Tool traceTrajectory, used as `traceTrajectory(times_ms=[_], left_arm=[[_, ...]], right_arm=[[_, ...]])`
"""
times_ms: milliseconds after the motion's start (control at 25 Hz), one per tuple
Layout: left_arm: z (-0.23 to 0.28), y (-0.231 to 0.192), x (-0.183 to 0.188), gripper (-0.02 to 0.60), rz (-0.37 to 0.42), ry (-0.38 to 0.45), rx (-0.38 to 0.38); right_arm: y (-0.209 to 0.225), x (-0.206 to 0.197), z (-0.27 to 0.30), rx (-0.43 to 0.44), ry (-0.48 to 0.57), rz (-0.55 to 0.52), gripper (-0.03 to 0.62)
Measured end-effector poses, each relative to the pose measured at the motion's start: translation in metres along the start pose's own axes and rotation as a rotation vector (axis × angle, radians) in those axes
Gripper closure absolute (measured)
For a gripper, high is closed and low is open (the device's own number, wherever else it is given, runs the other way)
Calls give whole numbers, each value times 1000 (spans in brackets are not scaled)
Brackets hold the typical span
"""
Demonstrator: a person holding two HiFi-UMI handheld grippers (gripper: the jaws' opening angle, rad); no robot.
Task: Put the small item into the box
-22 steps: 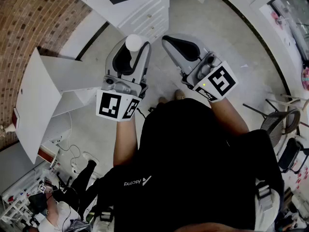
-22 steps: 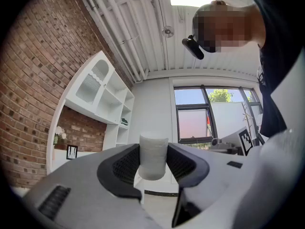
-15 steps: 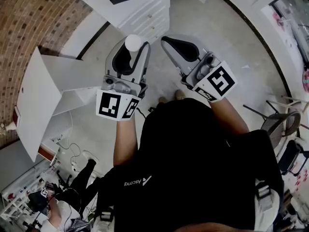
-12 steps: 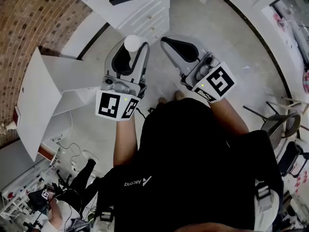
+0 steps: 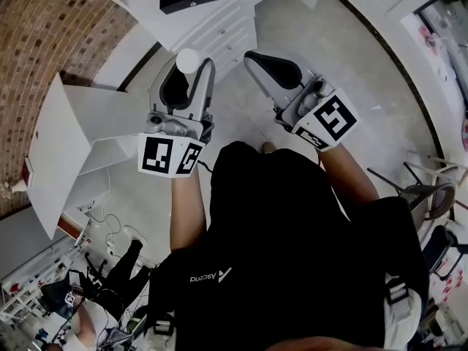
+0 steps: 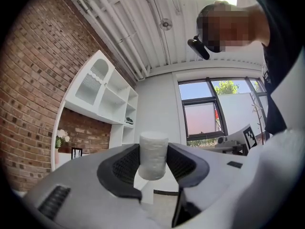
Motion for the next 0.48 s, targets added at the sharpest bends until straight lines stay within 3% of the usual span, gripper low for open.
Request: traceTrajectory(times_ms=[480], left_arm=[[69,-68,-8,411,22,-23,12]], right_arm=[[64,-22,35,-33,-27,-9,592]])
Point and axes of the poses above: the fingertips, and each gripper's own axes: z forward along the fingers, y to its right, x out of its top, the point moved 1 cm from there along -z, backward along the fingers, and after that the axes turned 3 degrees about -z, right-handed, at the moved point
